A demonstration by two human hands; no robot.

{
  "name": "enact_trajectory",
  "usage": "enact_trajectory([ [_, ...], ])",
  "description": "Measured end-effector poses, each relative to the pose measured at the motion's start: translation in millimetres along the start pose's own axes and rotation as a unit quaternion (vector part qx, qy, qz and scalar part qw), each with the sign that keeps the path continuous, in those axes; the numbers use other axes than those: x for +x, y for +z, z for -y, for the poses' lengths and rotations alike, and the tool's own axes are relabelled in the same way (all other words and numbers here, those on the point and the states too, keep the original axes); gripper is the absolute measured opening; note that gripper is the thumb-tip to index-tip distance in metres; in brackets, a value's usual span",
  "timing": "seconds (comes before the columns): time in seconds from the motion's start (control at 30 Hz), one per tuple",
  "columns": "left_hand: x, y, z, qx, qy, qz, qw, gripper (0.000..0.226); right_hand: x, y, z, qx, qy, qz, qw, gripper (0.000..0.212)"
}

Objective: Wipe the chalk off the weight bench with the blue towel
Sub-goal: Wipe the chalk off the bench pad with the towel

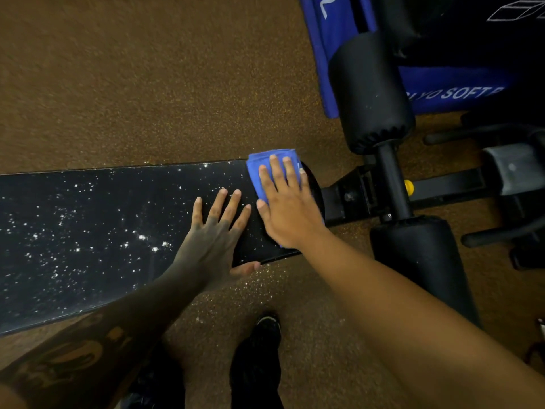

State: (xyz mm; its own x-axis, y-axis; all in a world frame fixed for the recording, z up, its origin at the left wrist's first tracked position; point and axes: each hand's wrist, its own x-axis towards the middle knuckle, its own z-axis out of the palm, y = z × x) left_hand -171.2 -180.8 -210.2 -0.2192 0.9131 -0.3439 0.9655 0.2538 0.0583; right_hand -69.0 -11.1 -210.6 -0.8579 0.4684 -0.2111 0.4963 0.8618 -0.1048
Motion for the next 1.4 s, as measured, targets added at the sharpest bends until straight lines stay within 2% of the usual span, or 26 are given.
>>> enact_trajectory([
  [0.07,-1.1,1.8,1.3,-0.002,0.004,0.003,1.000,0.110,3.5,-1.6,-14.3,0.010,0.003,-0.002,1.000,0.063],
  [0.17,-1.7,3.6,4.1,-0.004,0.010,-0.001,1.000,0.111,14.4,-4.9,-15.0,0.052,0.122,0.003,0.991,0.063],
  [0.2,-2.1,4.3,4.9,-0.003,0.009,-0.003,1.000,0.110,13.6,-4.8,-7.1,0.048,0.120,-0.001,0.992,0.065],
  [0.3,-2.8,4.8,6.0,0.002,0.009,-0.006,1.000,0.108,-1.8,1.5,7.0,-0.003,-0.012,-0.001,1.000,0.067],
  [0.33,-2.4,5.1,6.0,0.003,0.010,-0.004,1.000,0.108,-4.7,1.6,2.9,-0.004,-0.032,-0.001,0.999,0.066],
  [0.37,-2.1,5.5,6.1,0.002,0.010,-0.005,1.000,0.108,-3.5,1.5,-2.9,0.004,-0.020,-0.004,1.000,0.065],
  [0.47,0.3,6.4,6.2,-0.005,0.012,-0.008,1.000,0.109,2.8,0.2,-4.3,0.046,0.096,-0.012,0.994,0.064],
  [0.5,0.9,7.9,6.7,-0.004,0.013,-0.008,1.000,0.109,2.0,0.7,3.1,0.044,0.098,-0.015,0.994,0.065],
  [0.6,0.3,10.0,7.8,0.001,0.014,-0.008,1.000,0.109,-9.8,5.0,13.5,0.006,-0.004,-0.008,1.000,0.066],
  [0.63,-0.1,9.5,8.5,-0.001,0.016,-0.006,1.000,0.109,-11.2,4.7,8.3,0.007,-0.014,-0.004,1.000,0.065],
  [0.77,-0.7,7.5,14.5,-0.011,0.017,-0.001,1.000,0.109,-7.4,4.1,2.4,0.047,0.111,-0.007,0.993,0.065],
  [0.9,-1.8,6.7,19.8,-0.002,0.018,-0.002,1.000,0.108,-27.4,7.7,18.0,0.021,0.031,-0.001,0.999,0.065],
  [0.93,-1.6,6.4,20.5,-0.002,0.019,-0.002,1.000,0.108,-29.8,6.9,12.9,0.023,0.038,-0.001,0.999,0.065],
  [1.03,-0.3,6.5,21.0,0.002,0.025,0.004,1.000,0.108,-33.5,7.0,10.0,0.050,0.156,-0.008,0.986,0.065],
  [1.07,-0.5,7.0,21.2,0.001,0.025,0.003,1.000,0.108,-37.6,9.4,18.1,0.055,0.167,-0.012,0.984,0.065],
  [1.2,-0.6,7.6,21.8,-0.002,0.023,0.000,1.000,0.109,-63.0,17.7,31.9,0.023,0.073,0.004,0.997,0.066],
  [1.33,-0.1,7.9,23.4,0.001,0.031,0.001,1.000,0.110,-66.3,19.7,33.5,0.041,0.203,-0.016,0.978,0.065],
  [1.4,-1.1,7.7,25.2,-0.001,0.037,-0.008,0.999,0.110,-73.9,24.6,51.9,0.040,0.163,-0.012,0.986,0.066],
])
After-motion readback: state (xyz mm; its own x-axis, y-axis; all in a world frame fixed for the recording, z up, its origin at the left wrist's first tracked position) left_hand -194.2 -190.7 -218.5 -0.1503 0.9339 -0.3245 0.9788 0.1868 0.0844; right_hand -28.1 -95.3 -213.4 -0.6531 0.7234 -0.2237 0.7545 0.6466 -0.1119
